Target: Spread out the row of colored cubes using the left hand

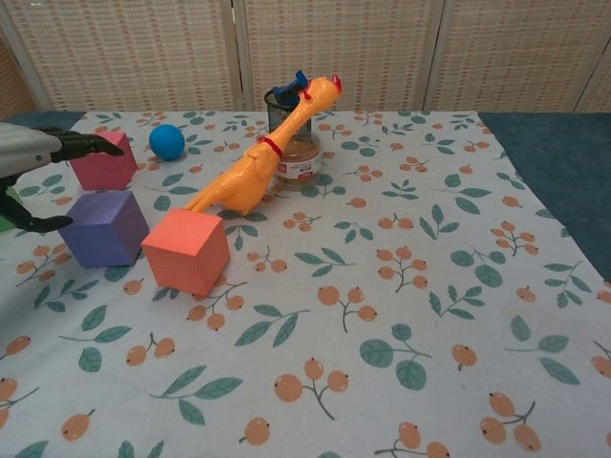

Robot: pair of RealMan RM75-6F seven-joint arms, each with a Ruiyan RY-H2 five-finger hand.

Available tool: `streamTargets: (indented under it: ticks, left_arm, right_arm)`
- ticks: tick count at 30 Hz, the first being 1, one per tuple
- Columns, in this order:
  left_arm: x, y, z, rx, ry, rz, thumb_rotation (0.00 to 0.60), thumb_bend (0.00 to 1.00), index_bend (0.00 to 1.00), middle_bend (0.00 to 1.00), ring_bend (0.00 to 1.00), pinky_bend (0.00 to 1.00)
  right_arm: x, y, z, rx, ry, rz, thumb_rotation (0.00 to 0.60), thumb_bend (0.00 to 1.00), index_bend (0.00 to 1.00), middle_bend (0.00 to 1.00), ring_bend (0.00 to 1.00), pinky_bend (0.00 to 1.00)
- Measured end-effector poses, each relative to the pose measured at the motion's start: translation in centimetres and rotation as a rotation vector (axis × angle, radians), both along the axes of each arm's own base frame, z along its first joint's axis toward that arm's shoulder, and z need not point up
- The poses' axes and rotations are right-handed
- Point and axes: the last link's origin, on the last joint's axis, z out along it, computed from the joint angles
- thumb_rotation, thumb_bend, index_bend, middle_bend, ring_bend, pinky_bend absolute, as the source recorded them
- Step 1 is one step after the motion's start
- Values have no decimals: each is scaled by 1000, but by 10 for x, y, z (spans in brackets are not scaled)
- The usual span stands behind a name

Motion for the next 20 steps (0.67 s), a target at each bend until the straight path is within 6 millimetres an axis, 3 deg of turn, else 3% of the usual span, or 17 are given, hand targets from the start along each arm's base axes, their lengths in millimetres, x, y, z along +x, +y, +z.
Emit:
streamTargets:
  ticks: [4,7,15,17,20]
  left_arm:
    - [3,-13,17,59,-61,-44,600,356,0,0,0,0]
    - [-2,-37,34,108,-145,-80,600,359,0,0,0,0]
    - [-49,-162,62,179,-242,-77,600,368,0,0,0,0]
    - [-51,-175,62,164,-247,-91,600,371,0,0,0,0]
    - [-55,-176,62,152,-244,-74,600,372,0,0,0,0]
  right_arm:
    - [0,0,3,-28,-4,3,600,123,0,0,0,0]
    - [-1,-2,3,-42,-4,0,600,122,0,0,0,0]
    - [-3,-6,4,-88,18,-8,600,122,0,0,0,0]
    - [-4,-6,3,-85,18,-11,600,122,0,0,0,0]
    - [-3,-6,2,-83,27,-9,600,123,0,0,0,0]
